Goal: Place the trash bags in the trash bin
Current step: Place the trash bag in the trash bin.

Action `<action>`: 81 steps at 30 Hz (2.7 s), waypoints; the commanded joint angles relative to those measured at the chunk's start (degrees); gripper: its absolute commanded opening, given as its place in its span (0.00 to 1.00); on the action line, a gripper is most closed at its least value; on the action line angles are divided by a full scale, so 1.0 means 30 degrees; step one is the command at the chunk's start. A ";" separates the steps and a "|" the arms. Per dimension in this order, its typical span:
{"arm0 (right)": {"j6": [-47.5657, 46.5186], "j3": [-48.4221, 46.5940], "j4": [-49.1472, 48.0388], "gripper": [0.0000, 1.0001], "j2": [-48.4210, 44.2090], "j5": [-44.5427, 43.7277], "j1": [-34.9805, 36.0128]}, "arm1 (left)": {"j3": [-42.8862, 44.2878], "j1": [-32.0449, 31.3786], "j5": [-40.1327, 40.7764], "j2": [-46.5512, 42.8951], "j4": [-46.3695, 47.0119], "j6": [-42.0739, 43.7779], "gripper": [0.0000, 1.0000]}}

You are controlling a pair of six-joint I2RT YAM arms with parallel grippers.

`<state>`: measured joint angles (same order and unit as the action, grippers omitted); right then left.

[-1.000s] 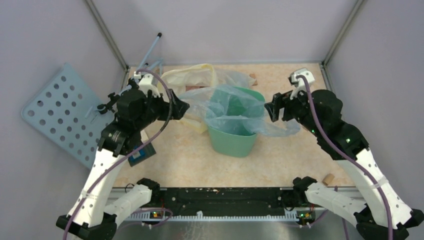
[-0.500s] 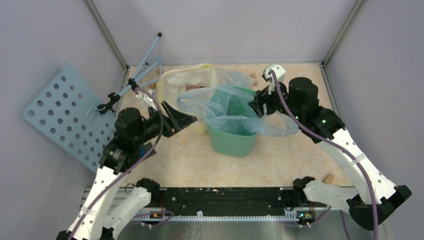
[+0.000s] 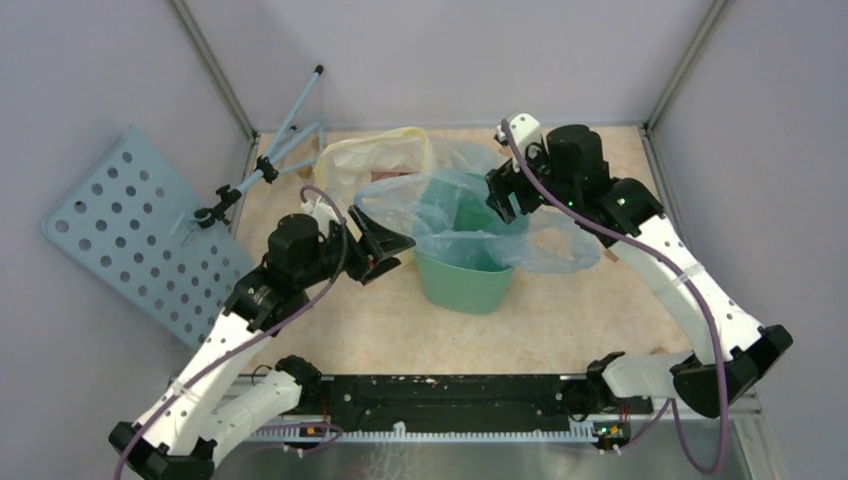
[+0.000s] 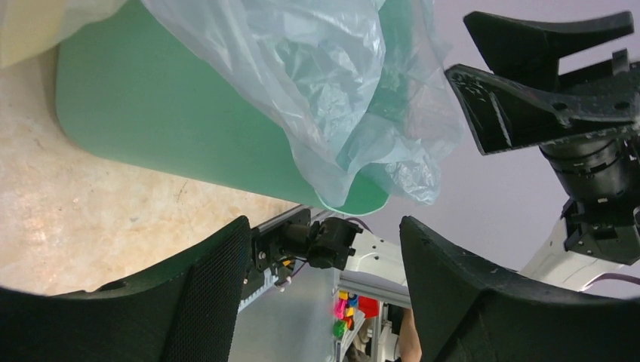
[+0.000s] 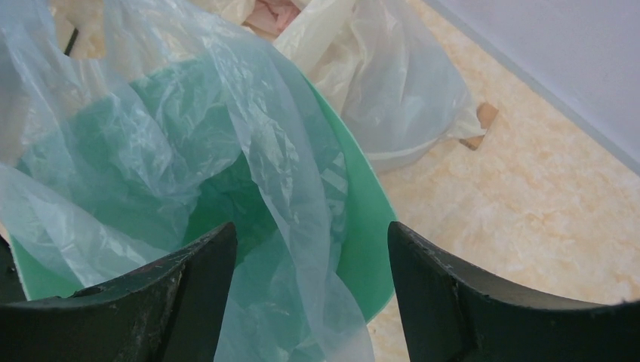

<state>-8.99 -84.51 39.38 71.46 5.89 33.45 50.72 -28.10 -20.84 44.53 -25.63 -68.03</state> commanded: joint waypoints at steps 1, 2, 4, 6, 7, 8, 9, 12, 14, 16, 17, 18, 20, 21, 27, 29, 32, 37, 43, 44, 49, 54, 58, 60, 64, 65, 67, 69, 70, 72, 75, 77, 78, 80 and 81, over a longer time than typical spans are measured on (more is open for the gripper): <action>-0.1051 -0.1464 0.1861 0.77 0.1026 -0.0103 -0.0134 | -0.0063 -0.1855 0.1916 0.0663 0.1829 -0.1136 0.79; -0.1159 -0.1638 0.2075 0.78 0.1302 0.0001 -0.0135 | -0.0134 -0.2276 0.2037 0.0970 0.2111 -0.1251 0.80; -0.1290 -0.1988 0.2401 0.80 0.1818 -0.0113 -0.0137 | -0.0300 -0.2910 0.2058 0.1574 0.2841 -0.1334 0.80; -0.1294 -0.2315 0.2570 0.81 0.2325 -0.0691 -0.0153 | -0.0315 -0.3202 0.2108 0.1938 0.3288 -0.1325 0.80; -0.1307 -0.2440 0.2625 0.81 0.2585 -0.1035 -0.0178 | -0.0345 -0.3252 0.2197 0.2001 0.3473 -0.1318 0.80; -0.1330 -0.2588 0.2635 0.81 0.2906 -0.1280 -0.0254 | -0.0389 -0.3260 0.2343 0.1990 0.3619 -0.1318 0.80; -0.1337 -0.2654 0.2614 0.81 0.3163 -0.1428 -0.0366 | -0.0424 -0.3265 0.2559 0.1963 0.3668 -0.1292 0.80; -0.1012 -0.2914 0.2542 0.80 0.3960 -0.1465 -0.0966 | -0.0589 -0.3262 0.3153 0.1970 0.3666 -0.1159 0.80; -0.0707 -0.3076 0.2544 0.77 0.4434 -0.1565 -0.1215 | -0.0693 -0.3269 0.3358 0.2147 0.3852 -0.1097 0.80; -0.0515 -0.3168 0.2601 0.72 0.4739 -0.1625 -0.1296 | -0.0886 -0.3239 0.3534 0.2347 0.4482 -0.0977 0.80; -0.0448 -0.3176 0.2698 0.69 0.4824 -0.1610 -0.1306 | -0.1065 -0.3218 0.3503 0.2407 0.5050 -0.0926 0.78; -0.0370 -0.3203 0.2853 0.65 0.4882 -0.1502 -0.1307 | -0.1190 -0.3120 0.3378 0.2451 0.5575 -0.0712 0.76; -0.0181 -0.3143 0.3106 0.62 0.4752 -0.1192 -0.1307 | -0.1037 -0.2966 0.3318 0.2537 0.6023 -0.0212 0.71; -0.0043 -0.3023 0.3160 0.60 0.4613 -0.1047 -0.1307 | -0.0824 -0.2807 0.3340 0.2603 0.5997 0.0077 0.68; 0.1927 -0.1641 0.3168 0.59 0.2782 0.0054 -0.1307 | -0.0662 -0.1143 0.1139 0.3713 0.7041 0.0443 0.52; 0.2685 -0.1139 0.3276 0.59 0.2261 -0.0013 -0.1307 | -0.0818 -0.0718 -0.0053 0.4419 0.8210 0.0340 0.47; 0.4177 -0.0994 0.4072 0.59 0.1843 -0.0486 -0.1274 | -0.0323 -0.0305 -0.0271 0.5015 0.8396 0.1059 0.45; 0.6225 -0.0148 0.5185 0.62 0.0775 -0.1001 -0.1025 | 0.0918 0.0778 -0.1312 0.6964 0.8869 0.2487 0.46; 0.9210 0.1815 0.5106 0.69 -0.1142 -0.1208 0.0316 | 0.2853 0.0937 -0.2045 0.9528 0.9808 0.3870 0.46; 0.9630 0.1845 0.5344 0.70 -0.1236 -0.1442 0.0679 | 0.3083 0.0929 -0.1776 0.9885 0.9927 0.4165 0.46; 1.0959 0.1537 0.6123 0.76 -0.1884 -0.3082 0.1680 | 0.4986 0.0966 -0.2431 1.2005 1.0470 0.4533 0.46; 1.0964 0.1523 0.6036 0.79 -0.2634 -0.4545 0.1681 | 0.6325 0.1136 -0.2570 1.2621 0.9673 0.5361 0.46; 1.0444 0.1502 0.5445 0.79 -0.2538 -0.5520 0.1681 | 0.6483 0.1445 -0.0472 1.0820 0.7309 0.6882 0.55; 1.0262 0.1438 0.5016 0.78 -0.2521 -0.6013 0.1681 | 0.6379 0.1580 0.0309 0.9714 0.6321 0.7381 0.59; 0.9713 0.1343 0.3721 0.67 -0.2631 -0.5296 0.1674 | 0.6493 0.1631 0.1744 0.7641 0.3619 0.8110 0.68; 0.9543 0.1273 0.3442 0.66 -0.2663 -0.5079 0.1677 | 0.6581 0.1631 0.1986 0.7225 0.3159 0.8203 0.71; 0.9258 0.0909 0.3110 0.63 -0.2588 -0.4634 0.1679 | 0.6792 0.1631 0.2160 0.6519 0.2388 0.8300 0.74; 0.9020 0.0425 0.3114 0.63 -0.2344 -0.4196 0.1689 | 0.7098 0.1591 0.1706 0.6141 0.1650 0.8050 0.73; 0.8878 0.0162 0.3194 0.62 -0.2166 -0.3956 0.1682 | 0.7155 0.1498 0.1414 0.6045 0.1444 0.7767 0.70; 0.8300 -0.0364 0.3431 0.61 -0.1630 -0.3144 0.1677 | 0.7092 0.0974 0.1062 0.5987 0.1213 0.6989 0.68; 0.7976 -0.1272 0.4319 0.62 -0.0351 -0.3768 0.1958 | 0.7127 -0.0823 0.1859 0.6162 0.1178 0.6044 0.68; 0.7965 -0.1841 0.4864 0.62 0.0302 -0.5032 0.2219 | 0.7748 -0.2450 0.3322 0.6524 0.0796 0.5846 0.68; 0.7944 -0.2098 0.5065 0.61 0.0545 -0.5375 0.2364 | 0.8262 -0.3405 0.4271 0.6800 0.0099 0.5840 0.68; 0.7898 -0.2409 0.5303 0.58 0.0895 -0.6066 0.2676 | 0.9614 -0.4477 0.6885 0.7590 -0.1896 0.5400 0.63; 0.7895 -0.2532 0.5453 0.56 0.0996 -0.6325 0.2787 | 1.0590 -0.4984 0.8693 0.7925 -0.3485 0.4865 0.60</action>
<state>16.05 -88.58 53.21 72.99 -8.43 39.92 73.95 -38.13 -10.00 65.71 -25.91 -49.69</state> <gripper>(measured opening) 0.588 0.642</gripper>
